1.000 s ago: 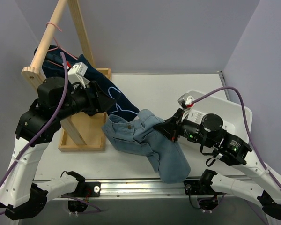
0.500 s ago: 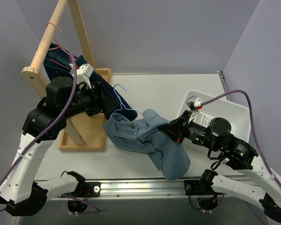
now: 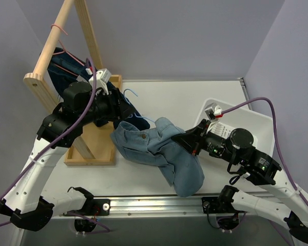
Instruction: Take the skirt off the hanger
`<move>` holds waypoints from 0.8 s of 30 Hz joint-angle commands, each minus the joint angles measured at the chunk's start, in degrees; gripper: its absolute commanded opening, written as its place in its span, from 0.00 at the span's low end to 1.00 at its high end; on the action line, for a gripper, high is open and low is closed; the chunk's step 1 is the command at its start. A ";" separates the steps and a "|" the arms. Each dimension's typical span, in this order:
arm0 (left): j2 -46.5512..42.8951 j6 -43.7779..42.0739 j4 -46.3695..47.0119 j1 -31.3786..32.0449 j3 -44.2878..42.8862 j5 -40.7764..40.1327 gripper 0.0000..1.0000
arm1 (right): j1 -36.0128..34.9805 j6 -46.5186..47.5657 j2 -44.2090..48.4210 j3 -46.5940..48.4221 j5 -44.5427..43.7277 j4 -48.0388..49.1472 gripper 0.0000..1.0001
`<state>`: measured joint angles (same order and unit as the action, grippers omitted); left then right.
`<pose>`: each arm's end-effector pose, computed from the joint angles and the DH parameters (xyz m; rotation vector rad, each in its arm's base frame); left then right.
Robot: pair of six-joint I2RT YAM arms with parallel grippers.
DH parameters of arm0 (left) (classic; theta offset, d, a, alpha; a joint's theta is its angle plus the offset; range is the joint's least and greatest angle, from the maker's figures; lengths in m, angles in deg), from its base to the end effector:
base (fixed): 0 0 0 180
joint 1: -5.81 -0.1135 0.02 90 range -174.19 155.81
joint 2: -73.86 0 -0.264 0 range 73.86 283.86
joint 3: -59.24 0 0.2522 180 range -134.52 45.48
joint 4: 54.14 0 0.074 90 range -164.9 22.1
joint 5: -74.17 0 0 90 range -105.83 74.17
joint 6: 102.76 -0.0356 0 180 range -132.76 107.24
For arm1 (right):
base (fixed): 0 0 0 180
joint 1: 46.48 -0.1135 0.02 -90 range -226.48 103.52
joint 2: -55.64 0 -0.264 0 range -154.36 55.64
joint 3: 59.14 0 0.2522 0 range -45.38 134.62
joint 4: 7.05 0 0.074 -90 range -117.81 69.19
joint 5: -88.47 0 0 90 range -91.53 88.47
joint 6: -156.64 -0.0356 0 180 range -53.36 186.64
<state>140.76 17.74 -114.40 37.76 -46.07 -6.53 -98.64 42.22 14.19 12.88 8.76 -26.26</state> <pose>0.1797 -0.1188 0.4724 0.1386 2.0464 -0.8606 0.0846 0.1193 0.4380 -0.5133 1.3994 1.2256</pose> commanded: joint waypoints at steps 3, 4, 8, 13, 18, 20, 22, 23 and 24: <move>-0.45 -1.76 6.50 0.31 1.46 -1.83 0.62 | 0.04 -1.85 0.50 1.15 0.70 10.55 0.00; -0.45 -1.76 7.03 0.22 1.98 -2.09 0.59 | 0.04 -1.85 0.49 1.15 0.70 10.55 0.00; -0.10 -1.76 9.23 0.31 2.60 -1.74 0.54 | 0.04 -2.12 0.67 1.07 0.61 10.55 0.00; -0.18 0.34 13.45 0.22 4.88 -0.16 0.49 | 0.04 -2.29 0.32 0.98 0.44 10.55 0.00; 0.34 2.45 16.79 0.40 6.73 3.27 0.18 | 0.04 -2.47 0.49 1.33 0.26 10.99 0.00; 0.69 2.55 16.97 0.49 6.65 4.06 0.03 | 0.04 -2.73 0.84 1.33 -0.09 10.91 0.00; 0.61 2.55 16.97 0.75 6.47 3.97 0.02 | 0.04 -2.82 0.67 1.85 -0.44 9.94 0.00; 0.35 2.37 17.23 0.84 6.56 3.88 0.02 | 0.04 -2.65 -0.03 2.21 -0.87 8.37 0.00; 0.17 1.41 17.84 0.93 6.73 4.06 0.02 | 0.04 -2.65 -0.38 2.91 -1.40 7.31 0.00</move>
<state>141.26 20.98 -100.19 38.13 -39.55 -3.87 -98.64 40.64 13.69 12.64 8.45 -25.87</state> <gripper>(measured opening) 0.074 0.052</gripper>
